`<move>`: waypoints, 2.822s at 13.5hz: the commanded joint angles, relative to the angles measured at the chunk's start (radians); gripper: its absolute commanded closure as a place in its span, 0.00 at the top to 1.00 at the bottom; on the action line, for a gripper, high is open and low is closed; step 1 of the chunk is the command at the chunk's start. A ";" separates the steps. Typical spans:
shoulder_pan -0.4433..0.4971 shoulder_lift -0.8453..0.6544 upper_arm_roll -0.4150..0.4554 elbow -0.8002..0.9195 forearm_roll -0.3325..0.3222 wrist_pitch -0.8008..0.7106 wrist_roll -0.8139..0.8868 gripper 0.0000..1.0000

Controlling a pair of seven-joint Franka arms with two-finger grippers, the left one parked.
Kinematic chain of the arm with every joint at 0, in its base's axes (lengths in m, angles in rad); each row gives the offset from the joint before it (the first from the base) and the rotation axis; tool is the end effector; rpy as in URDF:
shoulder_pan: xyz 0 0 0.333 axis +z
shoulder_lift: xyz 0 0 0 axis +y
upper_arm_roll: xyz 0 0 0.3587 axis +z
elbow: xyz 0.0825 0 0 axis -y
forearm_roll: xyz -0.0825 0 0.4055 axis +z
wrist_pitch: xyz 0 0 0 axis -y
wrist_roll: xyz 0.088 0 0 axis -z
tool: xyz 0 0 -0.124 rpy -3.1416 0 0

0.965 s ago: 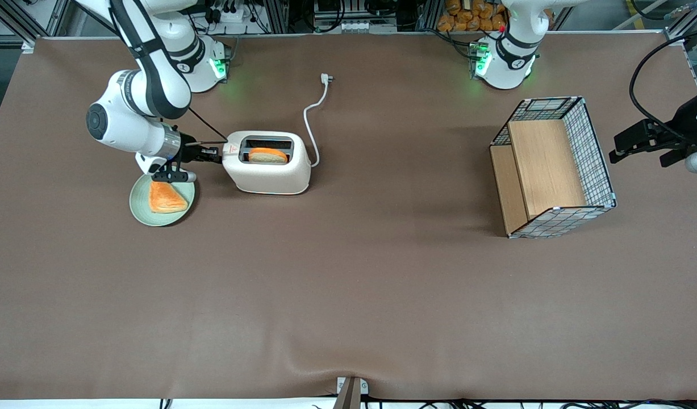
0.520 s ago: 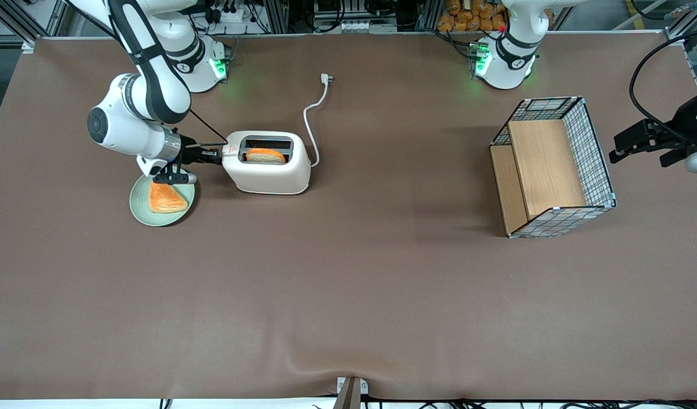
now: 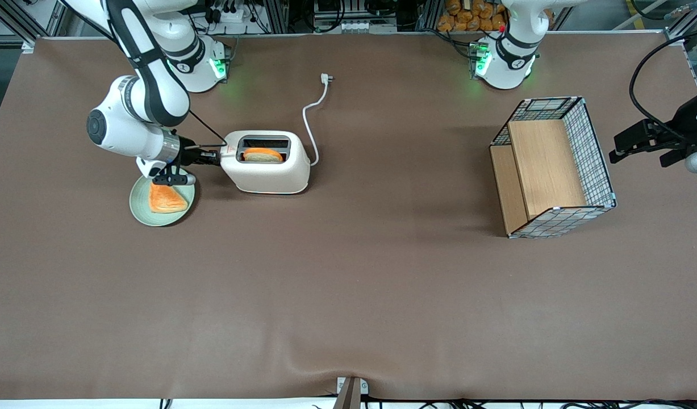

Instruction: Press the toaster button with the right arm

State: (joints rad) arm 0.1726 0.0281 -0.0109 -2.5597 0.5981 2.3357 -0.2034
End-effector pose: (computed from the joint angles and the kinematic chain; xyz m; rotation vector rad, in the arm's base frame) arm 0.4262 0.0858 0.2483 -2.7408 0.1497 0.3271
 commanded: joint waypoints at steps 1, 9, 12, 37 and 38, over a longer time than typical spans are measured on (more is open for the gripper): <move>0.001 0.067 0.014 -0.020 0.049 0.109 -0.129 0.00; -0.016 0.030 0.006 0.023 0.048 -0.021 -0.108 0.10; -0.028 0.019 0.003 0.044 0.040 -0.050 -0.106 0.23; -0.254 0.113 0.011 1.218 -0.531 -0.914 0.095 1.00; -0.252 0.070 0.011 1.198 -0.529 -0.920 0.142 1.00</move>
State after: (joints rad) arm -0.0853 0.1547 -0.0099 -1.3697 0.0904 1.4493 -0.1682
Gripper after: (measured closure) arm 0.000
